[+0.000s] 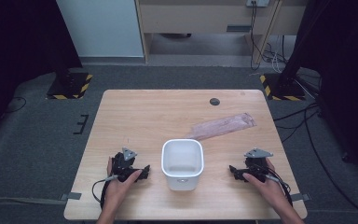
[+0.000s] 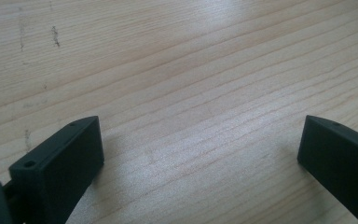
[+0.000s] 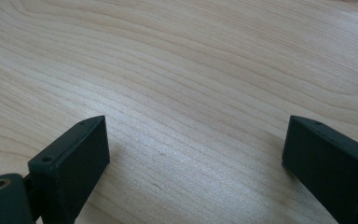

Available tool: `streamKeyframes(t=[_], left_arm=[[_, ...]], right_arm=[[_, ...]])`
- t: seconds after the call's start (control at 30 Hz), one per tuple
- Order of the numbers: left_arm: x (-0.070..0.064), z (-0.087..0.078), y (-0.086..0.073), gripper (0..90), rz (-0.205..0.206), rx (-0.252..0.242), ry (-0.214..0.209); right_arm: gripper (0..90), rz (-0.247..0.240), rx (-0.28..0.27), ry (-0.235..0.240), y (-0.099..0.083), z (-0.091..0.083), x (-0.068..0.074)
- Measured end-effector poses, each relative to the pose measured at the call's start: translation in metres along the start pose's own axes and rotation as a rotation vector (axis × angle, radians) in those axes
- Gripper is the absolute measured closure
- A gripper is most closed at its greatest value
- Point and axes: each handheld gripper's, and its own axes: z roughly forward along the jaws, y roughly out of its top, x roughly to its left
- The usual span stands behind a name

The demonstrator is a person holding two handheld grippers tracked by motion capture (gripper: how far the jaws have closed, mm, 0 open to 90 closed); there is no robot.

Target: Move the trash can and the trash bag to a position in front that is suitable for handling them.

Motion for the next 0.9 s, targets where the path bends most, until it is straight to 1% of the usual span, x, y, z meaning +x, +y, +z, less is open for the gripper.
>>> streamKeyframes(t=[0.1, 0.17, 0.23, 0.27, 0.3, 0.33, 0.4, 0.47, 0.53, 0.6, 0.67, 0.7, 0.73, 0.8, 0.83, 0.87, 0.9], left_arm=[[0.000, 0.000, 0.000, 0.0, -0.003, 0.004, 0.004], [-0.002, -0.002, 0.000, 0.6, 0.003, 0.007, -0.002], [-0.003, -0.004, 0.000, 3.0, 0.018, 0.009, -0.012], [-0.004, -0.005, -0.001, 3.7, 0.024, 0.011, -0.017], [-0.004, -0.005, -0.001, 3.9, 0.024, 0.011, -0.017], [-0.007, -0.007, -0.001, 4.1, 0.047, 0.009, -0.021], [-0.012, -0.010, 0.000, 4.8, 0.070, 0.007, -0.028], [-0.017, -0.016, 0.003, 5.2, 0.087, -0.003, -0.041], [-0.024, -0.022, 0.006, 6.4, 0.106, -0.023, -0.038], [-0.032, -0.027, 0.006, 6.6, 0.126, -0.038, -0.052], [-0.039, -0.032, 0.006, 6.3, 0.140, -0.048, -0.064], [-0.039, -0.032, 0.006, 6.3, 0.140, -0.048, -0.064], [-0.045, -0.038, 0.005, 6.1, 0.150, -0.059, -0.073], [-0.049, -0.043, 0.003, 6.0, 0.158, -0.075, -0.075], [-0.049, -0.043, 0.003, 6.0, 0.158, -0.075, -0.075], [-0.053, -0.049, 0.001, 6.0, 0.164, -0.083, -0.087], [-0.053, -0.049, 0.001, 5.9, 0.164, -0.083, -0.087]], right_arm=[[7.3, 0.013, 0.000, -0.011, 0.000, 0.000, 0.001], [7.2, 0.020, 0.002, -0.016, 0.000, 0.000, 0.001], [6.1, 0.009, 0.008, -0.002, 0.000, -0.001, -0.001], [5.8, 0.015, 0.015, 0.008, 0.000, -0.002, -0.002], [5.8, 0.015, 0.015, 0.008, 0.000, -0.002, -0.002], [5.7, 0.031, 0.014, 0.027, 0.001, -0.004, -0.003], [6.7, 0.023, 0.004, 0.029, 0.002, -0.008, -0.004], [9.0, 0.000, -0.005, 0.030, 0.003, -0.012, -0.002], [13.2, -0.012, -0.031, 0.041, 0.006, -0.019, 0.002], [16.0, -0.022, -0.052, 0.057, 0.008, -0.026, 0.008], [19.8, -0.045, -0.070, 0.076, 0.010, -0.033, 0.016], [19.8, -0.045, -0.070, 0.076, 0.010, -0.033, 0.016], [23.1, -0.066, -0.079, 0.110, 0.012, -0.038, 0.024], [24.4, -0.095, -0.082, 0.133, 0.014, -0.042, 0.033], [24.4, -0.095, -0.082, 0.133, 0.014, -0.042, 0.033], [25.3, -0.124, -0.091, 0.145, 0.017, -0.044, 0.040], [25.3, -0.124, -0.091, 0.145, 0.017, -0.044, 0.040]])
